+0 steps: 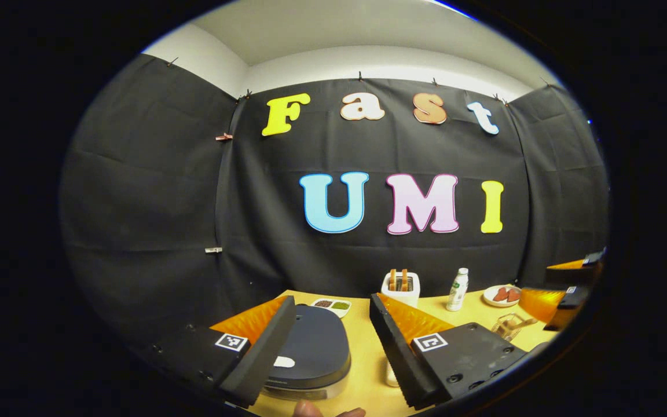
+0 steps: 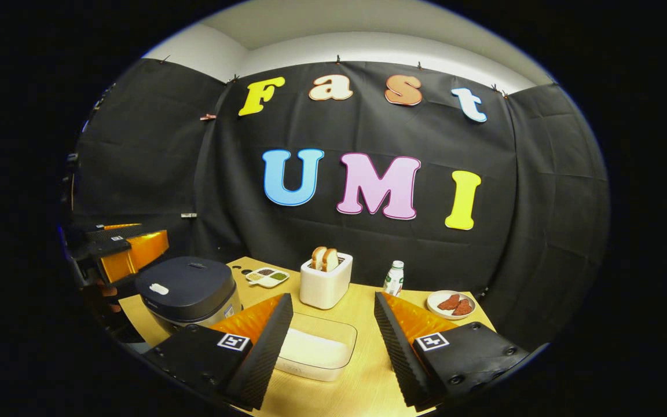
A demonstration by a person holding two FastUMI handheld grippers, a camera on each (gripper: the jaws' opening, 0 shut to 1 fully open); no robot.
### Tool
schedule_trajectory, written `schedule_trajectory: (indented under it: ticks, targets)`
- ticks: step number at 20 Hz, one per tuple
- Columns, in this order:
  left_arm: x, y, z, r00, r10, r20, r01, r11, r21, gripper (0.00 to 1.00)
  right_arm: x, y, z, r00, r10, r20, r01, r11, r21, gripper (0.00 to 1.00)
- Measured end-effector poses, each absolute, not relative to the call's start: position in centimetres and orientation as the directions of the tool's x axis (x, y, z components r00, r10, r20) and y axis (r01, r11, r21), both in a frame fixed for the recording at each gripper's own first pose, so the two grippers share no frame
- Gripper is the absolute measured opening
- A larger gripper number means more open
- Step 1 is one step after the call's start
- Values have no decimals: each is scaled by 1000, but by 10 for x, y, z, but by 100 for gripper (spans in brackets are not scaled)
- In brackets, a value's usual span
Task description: Close the left gripper, press the button to open the rice cooker; take a wooden spoon from the chopstick holder with the right hand, scoop a spoonful of rice and pour it into the rice cooker, then put the wooden spoon back into the chopstick holder.
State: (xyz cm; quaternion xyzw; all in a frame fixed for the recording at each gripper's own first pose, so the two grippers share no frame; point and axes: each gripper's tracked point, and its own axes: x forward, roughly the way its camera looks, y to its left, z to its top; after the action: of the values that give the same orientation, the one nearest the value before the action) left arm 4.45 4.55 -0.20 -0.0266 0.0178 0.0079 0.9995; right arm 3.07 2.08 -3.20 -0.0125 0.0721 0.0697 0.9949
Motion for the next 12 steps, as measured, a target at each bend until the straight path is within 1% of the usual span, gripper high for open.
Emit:
schedule_trajectory:
  ticks: [1, 2, 3, 12]
  targets:
    - [39, 42, 1, 999, 22, -43, -25, 998, -55, 89, 30, 17, -31, 980, 134, -144, -137, 991, -10, 88]
    - [33, 40, 6, 999, 32, -41, -34, 998, -58, 92, 29, 14, -31, 981, 133, -143, -135, 991, -6, 88]
    - [27, 37, 11, 999, 36, -35, -38, 998, -59, 89, 29, 10, -29, 982, 131, -139, -133, 991, -3, 88]
    - [2, 27, 19, 997, 71, -17, -71, 997, -39, 89, 26, 6, -27, 980, 153, -124, -152, 988, 20, 88]
